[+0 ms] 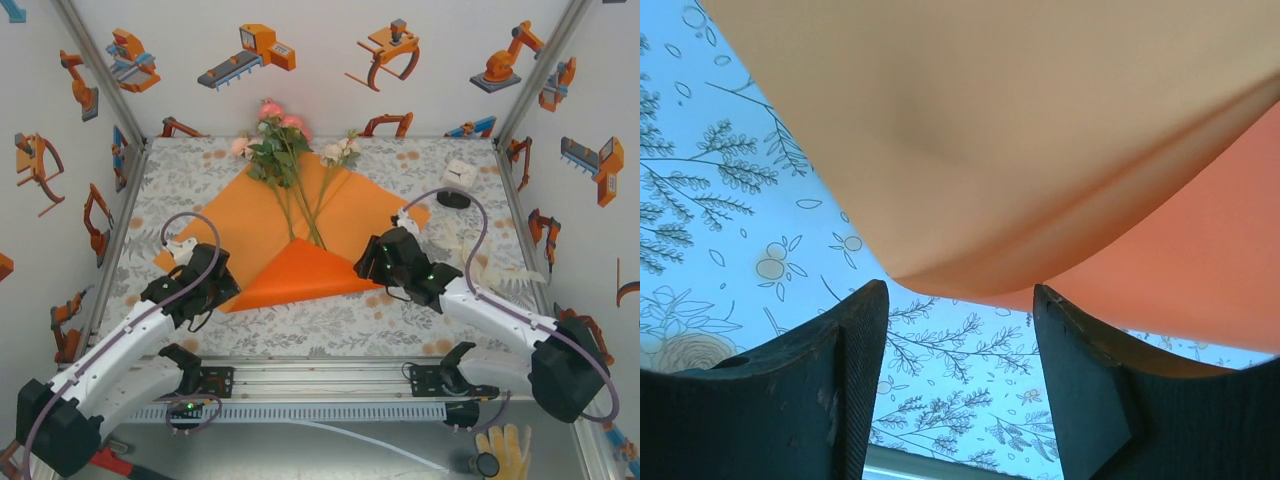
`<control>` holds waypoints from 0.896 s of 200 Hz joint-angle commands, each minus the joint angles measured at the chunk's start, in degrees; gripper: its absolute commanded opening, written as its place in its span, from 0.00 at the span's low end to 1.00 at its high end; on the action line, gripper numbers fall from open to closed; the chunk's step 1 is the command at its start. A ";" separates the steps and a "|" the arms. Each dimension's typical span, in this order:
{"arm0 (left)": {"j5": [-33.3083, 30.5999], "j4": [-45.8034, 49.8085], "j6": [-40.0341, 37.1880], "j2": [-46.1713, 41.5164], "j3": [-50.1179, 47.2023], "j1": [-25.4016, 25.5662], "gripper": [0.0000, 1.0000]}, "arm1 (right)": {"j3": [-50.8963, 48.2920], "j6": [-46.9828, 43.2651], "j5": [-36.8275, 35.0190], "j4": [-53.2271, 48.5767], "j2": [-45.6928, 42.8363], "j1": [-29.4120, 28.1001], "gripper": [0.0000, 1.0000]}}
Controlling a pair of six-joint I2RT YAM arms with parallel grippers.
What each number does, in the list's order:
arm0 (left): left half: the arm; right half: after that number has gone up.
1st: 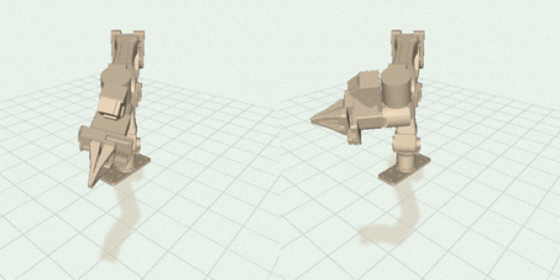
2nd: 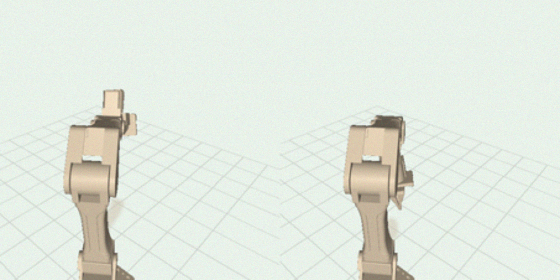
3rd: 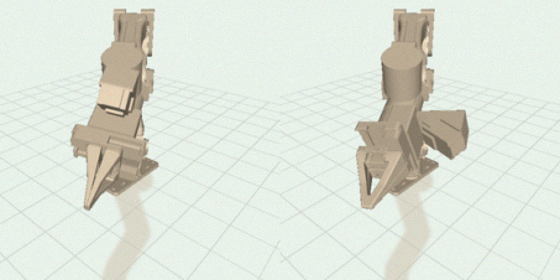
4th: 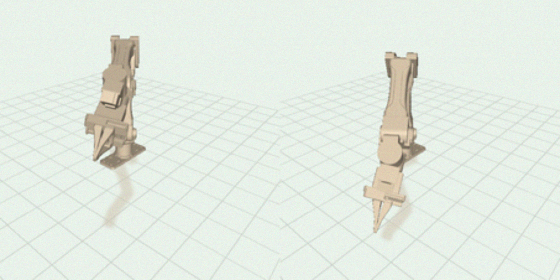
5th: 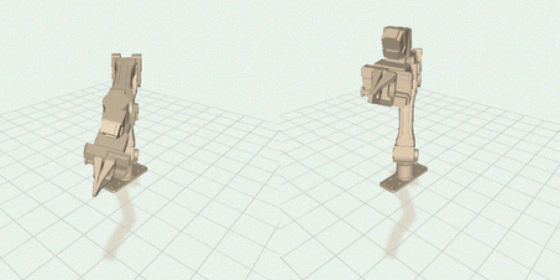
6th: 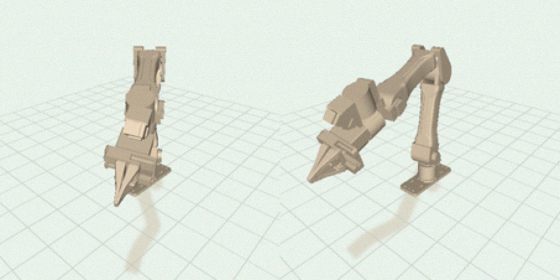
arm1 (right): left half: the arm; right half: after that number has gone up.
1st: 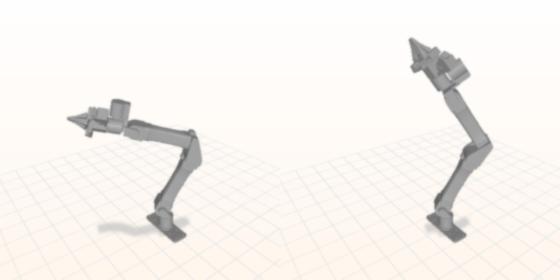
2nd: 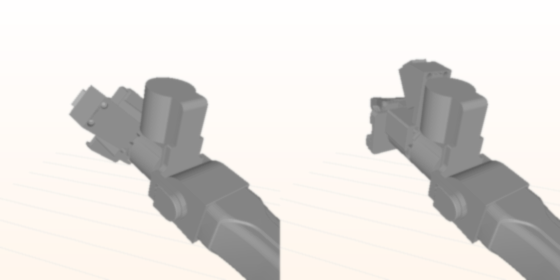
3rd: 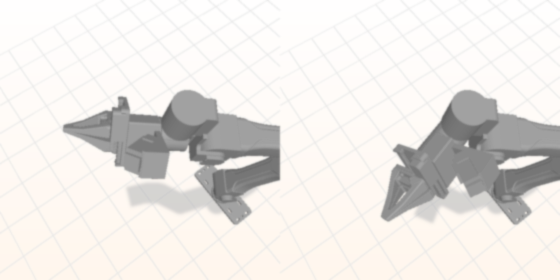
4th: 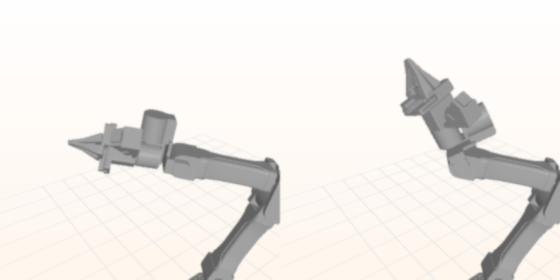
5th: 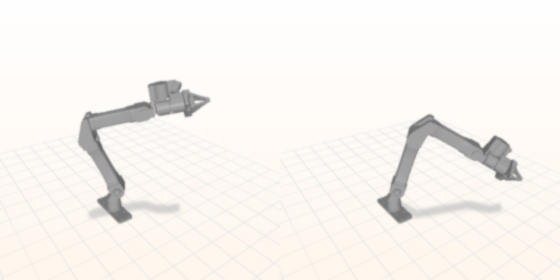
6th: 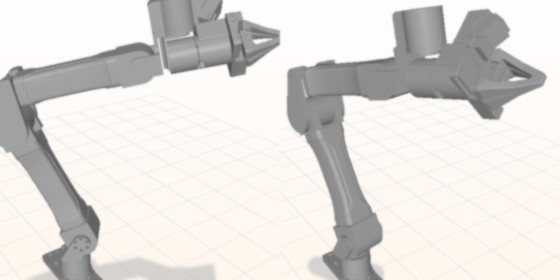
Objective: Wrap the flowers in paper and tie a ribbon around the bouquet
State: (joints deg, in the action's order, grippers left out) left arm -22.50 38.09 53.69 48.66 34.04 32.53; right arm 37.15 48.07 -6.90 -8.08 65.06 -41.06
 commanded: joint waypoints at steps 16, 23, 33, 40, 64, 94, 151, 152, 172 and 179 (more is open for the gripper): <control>-4.00 7.07 -2.62 -0.40 4.00 -4.96 0.61 | 8.82 -1.94 0.52 1.84 6.05 -9.58 0.52; -2.37 6.83 -3.85 0.04 4.76 -8.34 0.61 | 11.00 -1.95 1.01 3.36 9.28 -11.93 0.52; 1.09 5.72 -5.92 0.79 5.65 -13.18 0.61 | 14.29 -1.66 2.84 6.22 14.55 -14.90 0.52; 3.85 4.80 -7.26 1.18 6.06 -17.01 0.61 | 16.84 -1.14 4.71 8.11 19.05 -16.53 0.52; 9.90 2.78 -11.21 3.69 7.96 -27.20 0.61 | 24.20 0.73 9.48 13.43 32.90 -20.30 0.52; 16.73 3.41 -15.55 6.84 10.29 -31.09 0.61 | 29.33 -3.82 7.11 13.81 42.39 -20.25 0.52; 15.81 3.47 -15.51 8.18 6.80 -31.19 0.64 | 30.29 -12.97 6.19 14.57 45.30 -18.60 0.52; 15.55 3.48 -15.35 8.28 6.81 -31.25 0.64 | 30.28 -13.08 6.23 14.49 45.32 -18.57 0.53; 11.45 4.17 -13.12 10.87 9.00 -32.48 0.67 | 30.85 -13.71 6.87 14.04 45.38 -17.59 0.53; 10.15 4.32 -12.64 12.07 10.14 -33.25 0.68 | 30.57 -13.80 6.98 14.41 45.12 -17.18 0.53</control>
State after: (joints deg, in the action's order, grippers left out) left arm -7.60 41.19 39.22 58.00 41.30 1.10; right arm 66.43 37.50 0.47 5.26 110.17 -59.35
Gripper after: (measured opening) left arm 0.663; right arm 0.522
